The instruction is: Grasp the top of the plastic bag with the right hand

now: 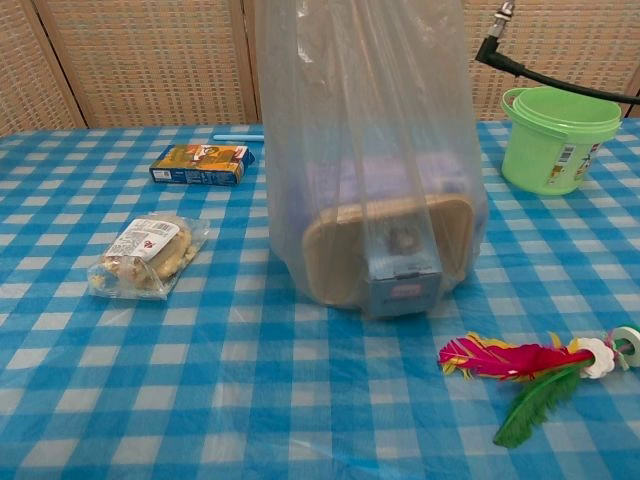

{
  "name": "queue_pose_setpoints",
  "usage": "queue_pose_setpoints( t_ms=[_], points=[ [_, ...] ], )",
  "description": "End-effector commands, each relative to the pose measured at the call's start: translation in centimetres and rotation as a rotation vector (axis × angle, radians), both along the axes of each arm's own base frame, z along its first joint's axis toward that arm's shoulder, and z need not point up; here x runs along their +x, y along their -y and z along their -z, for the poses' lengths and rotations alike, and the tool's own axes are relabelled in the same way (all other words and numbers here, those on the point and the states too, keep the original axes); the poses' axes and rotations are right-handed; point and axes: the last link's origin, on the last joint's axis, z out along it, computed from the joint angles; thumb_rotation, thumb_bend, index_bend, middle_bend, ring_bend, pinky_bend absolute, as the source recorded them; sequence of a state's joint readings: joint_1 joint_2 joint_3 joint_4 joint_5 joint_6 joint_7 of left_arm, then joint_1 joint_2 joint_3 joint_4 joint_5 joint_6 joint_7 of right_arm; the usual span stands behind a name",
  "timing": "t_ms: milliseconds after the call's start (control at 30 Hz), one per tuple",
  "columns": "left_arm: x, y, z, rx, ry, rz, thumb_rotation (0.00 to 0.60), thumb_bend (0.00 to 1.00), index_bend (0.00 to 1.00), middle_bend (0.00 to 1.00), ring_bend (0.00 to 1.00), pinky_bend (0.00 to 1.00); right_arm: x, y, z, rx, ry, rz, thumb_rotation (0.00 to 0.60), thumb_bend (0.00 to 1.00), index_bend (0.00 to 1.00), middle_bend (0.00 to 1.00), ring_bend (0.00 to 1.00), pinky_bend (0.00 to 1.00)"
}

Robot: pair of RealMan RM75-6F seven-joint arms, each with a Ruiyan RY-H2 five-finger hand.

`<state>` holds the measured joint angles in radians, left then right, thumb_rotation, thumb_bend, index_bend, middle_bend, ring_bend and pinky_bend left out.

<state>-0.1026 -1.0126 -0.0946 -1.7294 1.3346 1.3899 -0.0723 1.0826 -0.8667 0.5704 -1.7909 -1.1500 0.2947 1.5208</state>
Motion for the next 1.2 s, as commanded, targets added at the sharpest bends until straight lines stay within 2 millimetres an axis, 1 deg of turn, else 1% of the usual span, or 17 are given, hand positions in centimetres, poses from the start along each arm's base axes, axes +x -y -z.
queue_pose_setpoints(
  t_ms=[33,200,433,567,700,767,867,900,933,967,1033,1067,1100,1200],
  points=[
    [0.0,-0.1,0.0,0.0,-0.001,-0.002,0.6,0.0,0.0,0.0,0.0,0.0,0.3,0.3,0.3,0.046,0.032,0.038,0.6,0.0,0.13,0.28,0.22,0.21],
    [-0.2,-0.3,0.0,-0.002,0.0,-0.013,0.6,0.0,0.0,0.0,0.0,0.0,0.8,0.4,0.8,0.109,0.036,0.064,0.6,0.0,0.1,0.33,0.33,0.27],
    [-0.2,-0.3,0.0,-0.003,0.0,-0.013,0.6,0.0,0.0,0.0,0.0,0.0,1.2,0.6,0.8,0.132,0.059,0.067,0.6,0.0,0.09,0.38,0.41,0.33],
    [-0.2,-0.3,0.0,-0.003,0.001,-0.011,0.6,0.0,0.0,0.0,0.0,0.0,1.6,1.0,0.0,0.125,0.137,0.086,0.6,0.0,0.09,0.38,0.42,0.33],
    [-0.2,-0.3,0.0,-0.004,0.001,-0.01,0.6,0.0,0.0,0.0,0.0,0.0,1.5,1.0,-0.2,0.13,0.158,0.098,0.6,0.0,0.1,0.38,0.42,0.33],
    [-0.2,-0.3,0.0,-0.005,0.001,-0.01,0.6,0.0,0.0,0.0,0.0,0.0,1.5,1.0,-0.3,0.136,0.152,0.1,0.6,0.0,0.14,0.4,0.43,0.34],
    [-0.2,-0.3,0.1,-0.008,-0.001,-0.009,0.6,0.0,0.0,0.0,0.0,0.0,1.4,1.1,-0.2,0.146,0.151,0.106,0.6,0.0,0.24,0.49,0.51,0.38],
    [-0.2,-0.3,0.1,-0.009,-0.001,-0.009,0.6,0.0,0.0,0.0,0.0,0.0,1.4,1.1,-0.1,0.15,0.149,0.109,0.6,0.0,0.29,0.53,0.56,0.43],
    [-0.2,-0.3,0.1,-0.009,-0.001,-0.009,0.6,0.0,0.0,0.0,0.0,0.0,1.4,1.1,-0.1,0.153,0.148,0.11,0.6,0.0,0.33,0.58,0.6,0.51],
    [-0.2,-0.3,0.1,-0.009,-0.001,-0.009,0.6,0.0,0.0,0.0,0.0,0.0,1.3,1.2,0.0,0.157,0.147,0.112,0.6,0.0,0.37,0.6,0.63,0.57],
    [-0.2,-0.3,0.1,-0.007,-0.002,-0.01,0.6,0.0,0.0,0.0,0.0,0.0,1.4,1.4,0.1,0.151,0.16,0.115,0.6,0.0,0.49,0.68,0.69,0.72],
    [-0.2,-0.3,0.1,-0.007,-0.002,-0.01,0.6,0.0,0.0,0.0,0.0,0.0,1.5,1.5,0.1,0.146,0.163,0.114,0.6,0.0,0.53,0.7,0.71,0.75],
    [-0.2,-0.3,0.1,-0.007,-0.002,-0.01,0.6,0.0,0.0,0.0,0.0,0.0,1.5,1.6,0.2,0.142,0.164,0.113,0.6,0.0,0.59,0.73,0.73,0.78],
    [-0.2,-0.3,0.1,-0.007,-0.003,-0.011,0.6,0.0,0.0,0.0,0.0,0.0,1.6,1.6,0.4,0.136,0.155,0.106,0.6,0.0,0.71,0.78,0.78,0.85]
  ],
)
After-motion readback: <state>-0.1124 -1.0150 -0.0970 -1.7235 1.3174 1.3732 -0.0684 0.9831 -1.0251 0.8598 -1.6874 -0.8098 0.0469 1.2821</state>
